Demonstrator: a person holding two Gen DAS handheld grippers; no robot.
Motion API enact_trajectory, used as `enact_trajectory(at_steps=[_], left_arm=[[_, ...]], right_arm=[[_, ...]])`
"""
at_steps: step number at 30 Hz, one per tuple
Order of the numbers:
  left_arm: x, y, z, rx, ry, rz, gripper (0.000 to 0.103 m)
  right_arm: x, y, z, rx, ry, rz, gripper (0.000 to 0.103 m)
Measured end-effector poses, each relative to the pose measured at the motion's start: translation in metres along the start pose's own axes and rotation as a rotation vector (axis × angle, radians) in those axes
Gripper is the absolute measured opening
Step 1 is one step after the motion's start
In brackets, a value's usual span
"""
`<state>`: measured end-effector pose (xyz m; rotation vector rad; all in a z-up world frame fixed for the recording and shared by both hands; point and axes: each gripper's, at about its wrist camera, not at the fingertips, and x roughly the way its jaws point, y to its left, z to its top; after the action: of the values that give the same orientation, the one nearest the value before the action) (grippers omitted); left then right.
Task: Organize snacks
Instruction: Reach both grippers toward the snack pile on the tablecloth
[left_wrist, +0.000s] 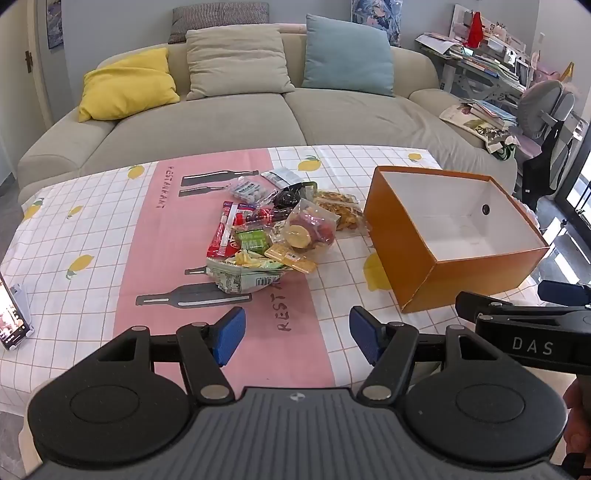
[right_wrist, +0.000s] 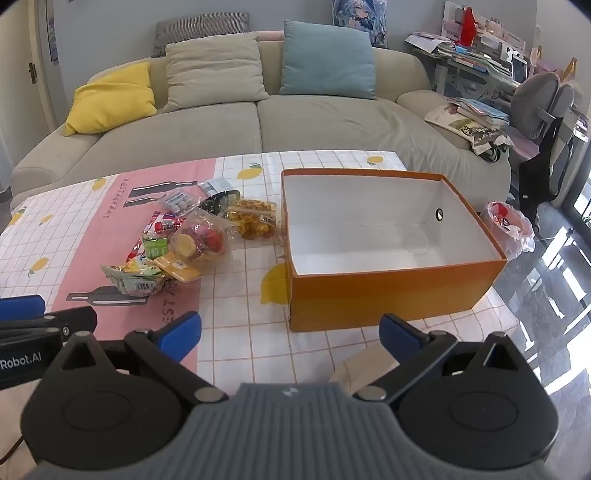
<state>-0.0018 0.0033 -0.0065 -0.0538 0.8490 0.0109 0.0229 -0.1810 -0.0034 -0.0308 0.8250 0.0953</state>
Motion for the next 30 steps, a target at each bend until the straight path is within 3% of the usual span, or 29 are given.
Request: enact_trajectory(at_steps=[8, 14, 18, 23, 25, 30], left_arm=[[0.004, 0.005, 0.001, 0.000, 0.002, -0.012, 0.076], [0.014, 0.022, 0.009, -0.026, -0.019, -0.007, 0.075], [0.031, 0.036, 0.019, -0.076, 0.004, -0.044, 0.069], [0.061, 0.056, 0.030, -0.173, 0.037, -0.048, 0.069], [0.074, 0.065, 0.033, -0.214, 0.052, -0.043, 0.070], [0.110, 0.092, 0.040, -0.370, 0.088, -0.024, 0.073]], right_arm=[[0.003, 0.000, -0.003, -0.006, -0.013, 0.016, 0.100], [0.021, 0.000, 0.003, -0.022, -0.044, 0.142, 0.100], [0.038, 0.008, 0.015, -0.048, -0.044, 0.175, 0.099], [0.061, 0.028, 0.029, -0.107, -0.066, 0.215, 0.074], [0.075, 0.036, 0.035, -0.124, -0.057, 0.227, 0.069], [0.116, 0.049, 0.046, -0.082, -0.004, 0.270, 0.072]])
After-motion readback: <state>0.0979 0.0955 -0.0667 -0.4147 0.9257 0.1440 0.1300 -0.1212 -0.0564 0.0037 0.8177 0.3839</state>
